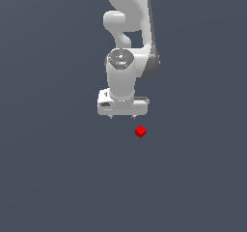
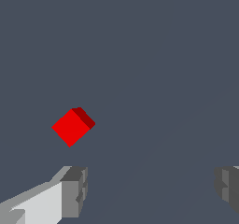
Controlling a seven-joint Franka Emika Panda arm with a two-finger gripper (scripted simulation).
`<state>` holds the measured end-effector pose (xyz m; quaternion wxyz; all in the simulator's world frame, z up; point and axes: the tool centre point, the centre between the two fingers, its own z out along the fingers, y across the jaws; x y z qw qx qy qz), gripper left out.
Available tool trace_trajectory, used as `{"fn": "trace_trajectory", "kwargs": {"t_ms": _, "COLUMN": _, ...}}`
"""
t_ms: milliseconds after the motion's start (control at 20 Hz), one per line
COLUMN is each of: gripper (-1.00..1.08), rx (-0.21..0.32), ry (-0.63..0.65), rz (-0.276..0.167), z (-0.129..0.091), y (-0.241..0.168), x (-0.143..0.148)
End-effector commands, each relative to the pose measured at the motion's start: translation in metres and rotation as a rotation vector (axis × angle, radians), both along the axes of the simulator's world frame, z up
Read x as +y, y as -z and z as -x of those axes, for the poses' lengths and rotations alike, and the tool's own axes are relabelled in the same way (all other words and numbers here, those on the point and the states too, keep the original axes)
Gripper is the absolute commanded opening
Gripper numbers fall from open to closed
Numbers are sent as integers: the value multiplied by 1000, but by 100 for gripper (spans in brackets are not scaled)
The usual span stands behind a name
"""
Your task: Pick up the red cube and move it to a goal position.
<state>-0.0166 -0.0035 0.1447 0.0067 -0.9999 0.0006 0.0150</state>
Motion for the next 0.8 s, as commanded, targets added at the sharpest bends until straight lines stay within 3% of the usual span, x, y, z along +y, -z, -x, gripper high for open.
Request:
{"fn": "trace_trajectory", "kwargs": {"t_ms": 0, "gripper": 100, "rx": 0, "ry": 0, "rz": 0, "z": 0, "y": 0, "x": 0}}
{"fn": "trace_trajectory", "kwargs": {"t_ms": 400, "gripper": 100, "rx": -3, "ry": -62, "rz": 0, "z": -3, "y": 11, "x": 7}}
{"fn": "trace_trajectory", "kwargs": {"t_ms": 750, "gripper": 100, "rx": -11, "ry": -224, "rz": -1, "z": -10, "y": 38, "x": 27}}
